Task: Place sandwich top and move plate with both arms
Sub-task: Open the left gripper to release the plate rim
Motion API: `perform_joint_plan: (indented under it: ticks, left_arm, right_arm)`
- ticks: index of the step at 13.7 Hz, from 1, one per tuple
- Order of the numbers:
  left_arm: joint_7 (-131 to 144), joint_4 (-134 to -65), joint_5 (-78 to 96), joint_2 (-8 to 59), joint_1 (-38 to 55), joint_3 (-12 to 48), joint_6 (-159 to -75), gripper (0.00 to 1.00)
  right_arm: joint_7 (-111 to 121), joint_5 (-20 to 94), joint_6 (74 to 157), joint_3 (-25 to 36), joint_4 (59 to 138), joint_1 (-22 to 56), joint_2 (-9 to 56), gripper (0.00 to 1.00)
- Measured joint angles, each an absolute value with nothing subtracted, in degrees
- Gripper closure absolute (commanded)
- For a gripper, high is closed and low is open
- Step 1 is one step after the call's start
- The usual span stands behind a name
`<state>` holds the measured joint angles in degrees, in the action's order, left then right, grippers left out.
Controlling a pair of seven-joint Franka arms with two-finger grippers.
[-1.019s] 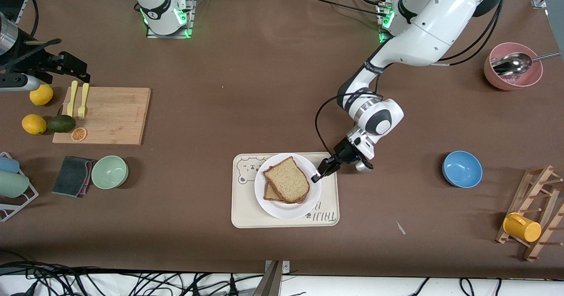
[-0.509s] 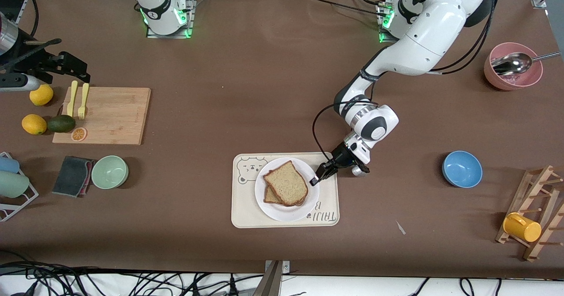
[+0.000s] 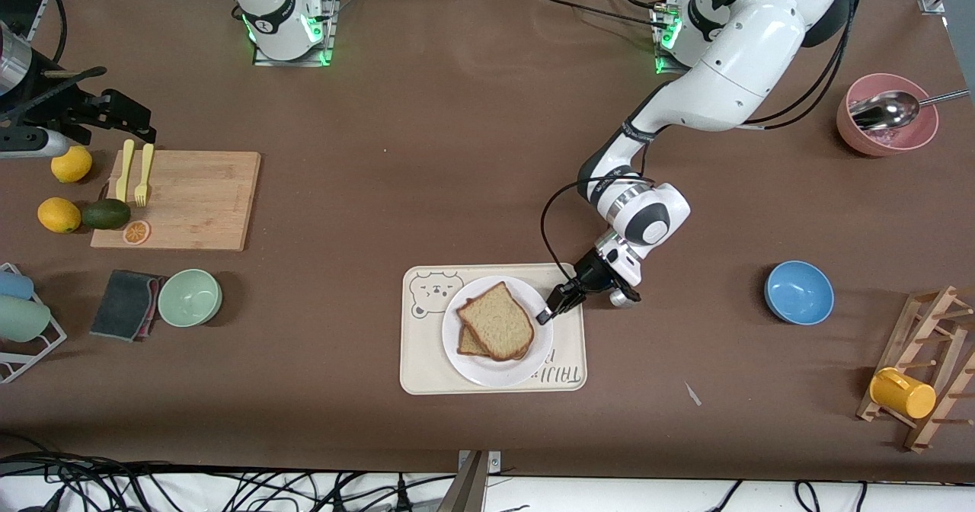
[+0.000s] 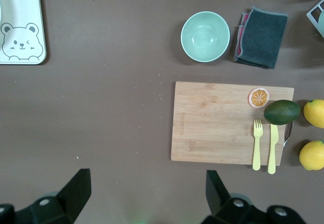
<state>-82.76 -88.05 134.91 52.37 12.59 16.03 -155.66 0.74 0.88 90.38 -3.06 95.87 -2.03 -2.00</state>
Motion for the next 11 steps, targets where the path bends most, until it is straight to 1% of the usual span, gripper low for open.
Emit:
perform_joint_plan:
  ticks: [4, 5, 7, 8, 9, 10, 11]
  left_arm:
    - [-82.7, -87.3, 134.9, 52.4, 12.6, 16.0, -155.7, 0.53]
    - [-82.7, -87.3, 134.9, 52.4, 12.6, 15.9, -155.7, 0.51]
    - [-82.7, -86.8, 134.9, 52.3, 12.3, 15.5, -156.0, 0.44]
    - [-82.7, -86.3, 134.9, 52.1, 12.1, 15.4, -157.0, 0.37]
    - [-82.6, -85.9, 134.9, 51.8, 11.8, 15.3, -158.1, 0.25]
    - [-82.5, -85.7, 134.9, 51.3, 11.7, 15.3, -159.0, 0.07]
    - [-82.4, -85.7, 134.9, 50.7, 11.6, 15.3, -159.8, 0.0]
  right_arm:
    - [0.7, 0.9, 90.4, -3.1, 95.9, -2.0, -2.0, 0.0]
    - [0.7, 0.9, 90.4, -3.1, 95.9, -2.0, -2.0, 0.0]
    - [0.7, 0.9, 90.4, -3.1, 95.9, -2.0, -2.0, 0.0]
    - [0.7, 0.9, 90.4, -3.1, 95.9, -2.0, -2.0, 0.0]
    - [0.7, 0.9, 90.4, -3.1, 95.9, -2.0, -2.0, 0.0]
    - [0.7, 0.9, 90.4, -3.1, 95.9, -2.0, -2.0, 0.0]
    - [0.7, 0.9, 90.4, -3.1, 95.9, -2.0, -2.0, 0.0]
